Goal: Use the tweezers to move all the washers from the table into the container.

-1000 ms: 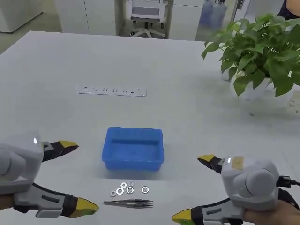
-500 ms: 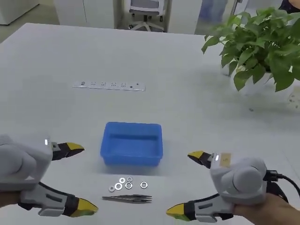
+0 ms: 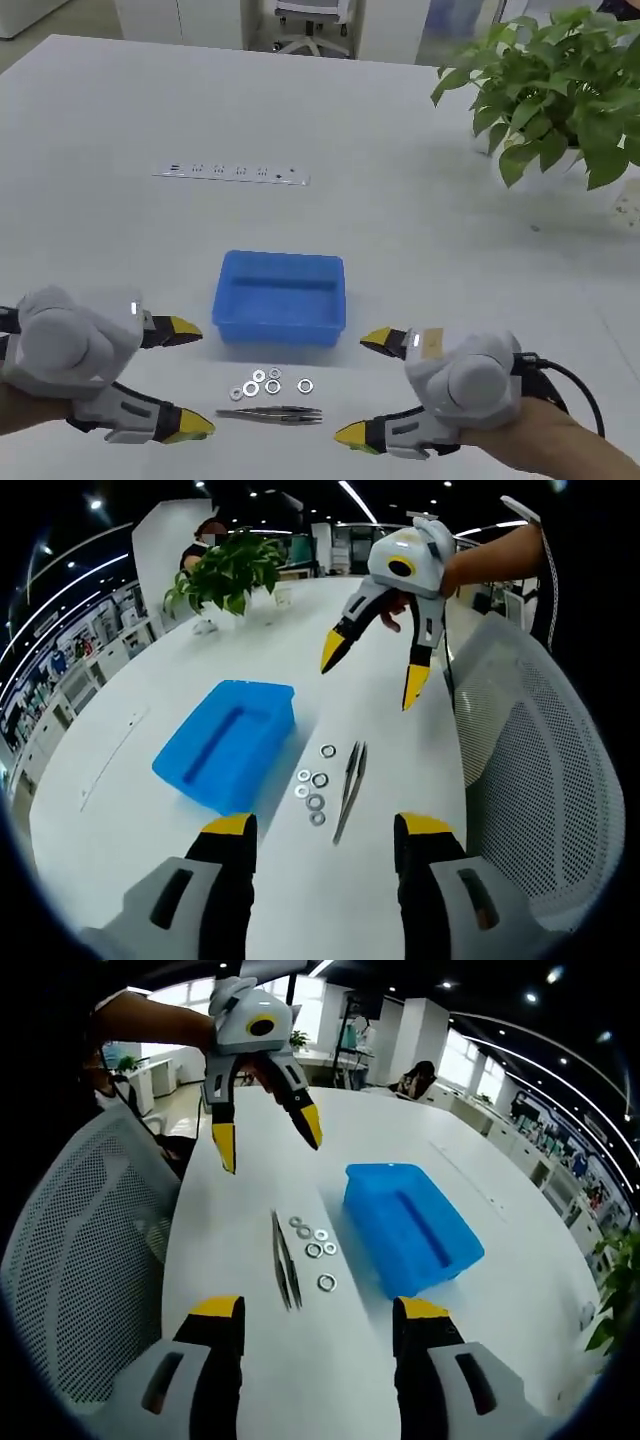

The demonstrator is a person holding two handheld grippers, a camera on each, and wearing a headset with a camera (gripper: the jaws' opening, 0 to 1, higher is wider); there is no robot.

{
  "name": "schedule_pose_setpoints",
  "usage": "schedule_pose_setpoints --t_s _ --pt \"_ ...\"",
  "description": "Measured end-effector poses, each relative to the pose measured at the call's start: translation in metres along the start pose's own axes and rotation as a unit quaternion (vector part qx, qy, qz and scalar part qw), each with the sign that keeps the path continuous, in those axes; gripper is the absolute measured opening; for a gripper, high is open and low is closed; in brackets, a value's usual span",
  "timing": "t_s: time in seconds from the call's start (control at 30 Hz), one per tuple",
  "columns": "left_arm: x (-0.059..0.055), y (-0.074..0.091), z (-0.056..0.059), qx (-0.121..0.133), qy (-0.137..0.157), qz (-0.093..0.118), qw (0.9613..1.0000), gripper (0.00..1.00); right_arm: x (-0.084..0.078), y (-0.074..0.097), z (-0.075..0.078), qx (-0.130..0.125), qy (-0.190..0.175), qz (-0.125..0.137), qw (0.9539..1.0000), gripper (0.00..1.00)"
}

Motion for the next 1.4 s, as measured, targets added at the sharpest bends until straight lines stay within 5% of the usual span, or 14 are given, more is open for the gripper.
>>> schedule_pose_setpoints --t_s 0.33,0.77,1.4 --pt "-0.009 -0.021 0.001 -0.027 -0.015 -0.041 0.9987 0.49 0.001 -0.023 -0.003 0.03 0.032 -0.022 0.9988 0.52" --pt "-0.012 -0.036 -0.002 -0.045 -0.029 -0.068 0.9963 0.34 0.002 -0.048 -0.008 0.07 0.062 -0.043 0.9947 0.33" --pt "-0.021 -0.055 -0.001 -0.08 -0.043 -0.115 0.9892 0.19 0.004 -0.074 -0.017 0.096 0.048 -0.06 0.9924 0.24"
Point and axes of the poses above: the centre of the closed fingertips' face, and the gripper's own axes: y roughly backward along the fingers, z roughly to its right, x roughly out of its top, the point moved 8 cm from there along y, roughly backward along the fingers, and after that the axes turned 4 degrees about -y, right-handed, at the moved point
